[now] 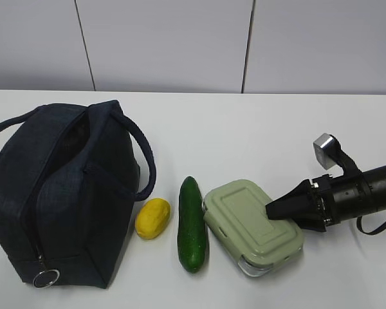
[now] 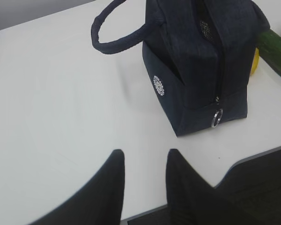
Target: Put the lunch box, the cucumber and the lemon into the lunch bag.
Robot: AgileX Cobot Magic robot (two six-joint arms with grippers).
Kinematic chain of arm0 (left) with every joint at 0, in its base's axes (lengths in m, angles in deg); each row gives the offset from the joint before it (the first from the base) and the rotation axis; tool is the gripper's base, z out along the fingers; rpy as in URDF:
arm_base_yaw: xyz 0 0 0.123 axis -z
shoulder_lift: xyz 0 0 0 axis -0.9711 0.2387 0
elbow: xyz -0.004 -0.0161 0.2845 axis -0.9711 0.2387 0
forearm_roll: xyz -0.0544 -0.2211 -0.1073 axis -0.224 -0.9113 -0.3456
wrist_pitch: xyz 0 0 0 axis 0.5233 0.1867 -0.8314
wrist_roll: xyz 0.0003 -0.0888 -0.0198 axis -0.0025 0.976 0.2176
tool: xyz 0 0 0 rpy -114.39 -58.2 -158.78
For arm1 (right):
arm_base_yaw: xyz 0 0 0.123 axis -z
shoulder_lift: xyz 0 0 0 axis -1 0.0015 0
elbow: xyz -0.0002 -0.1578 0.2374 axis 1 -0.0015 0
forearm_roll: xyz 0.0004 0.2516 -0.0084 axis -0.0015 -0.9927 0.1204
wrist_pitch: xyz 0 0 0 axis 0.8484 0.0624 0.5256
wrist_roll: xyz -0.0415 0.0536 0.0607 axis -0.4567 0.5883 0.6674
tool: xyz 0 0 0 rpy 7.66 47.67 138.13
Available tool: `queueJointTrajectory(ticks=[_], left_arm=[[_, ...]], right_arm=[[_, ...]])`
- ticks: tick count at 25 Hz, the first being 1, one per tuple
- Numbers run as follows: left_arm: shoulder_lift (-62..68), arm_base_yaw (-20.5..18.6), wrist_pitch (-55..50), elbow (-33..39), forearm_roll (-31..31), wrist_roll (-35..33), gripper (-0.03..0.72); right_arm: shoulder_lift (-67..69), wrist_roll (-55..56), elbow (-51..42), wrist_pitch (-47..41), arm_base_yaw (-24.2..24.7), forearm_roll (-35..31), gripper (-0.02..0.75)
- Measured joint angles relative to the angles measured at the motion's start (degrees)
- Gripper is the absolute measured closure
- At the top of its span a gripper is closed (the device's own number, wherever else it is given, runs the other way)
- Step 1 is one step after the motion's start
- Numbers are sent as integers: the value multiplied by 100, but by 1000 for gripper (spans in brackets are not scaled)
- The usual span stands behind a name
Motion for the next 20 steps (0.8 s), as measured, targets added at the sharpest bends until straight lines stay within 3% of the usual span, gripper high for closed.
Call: queueJointTrajectory(ticks=[7,14,20], left_arm=[[459,0,0,-318,-147,0,486],[2817,0,53,-972,-1174,47,479],[4690,0,296,-1636,-1521,47,382]], right_arm=[[0,11,0,-8,0,0,337],[0,34,0,-8,0,0,337],[0,62,0,-13,0,0,337]])
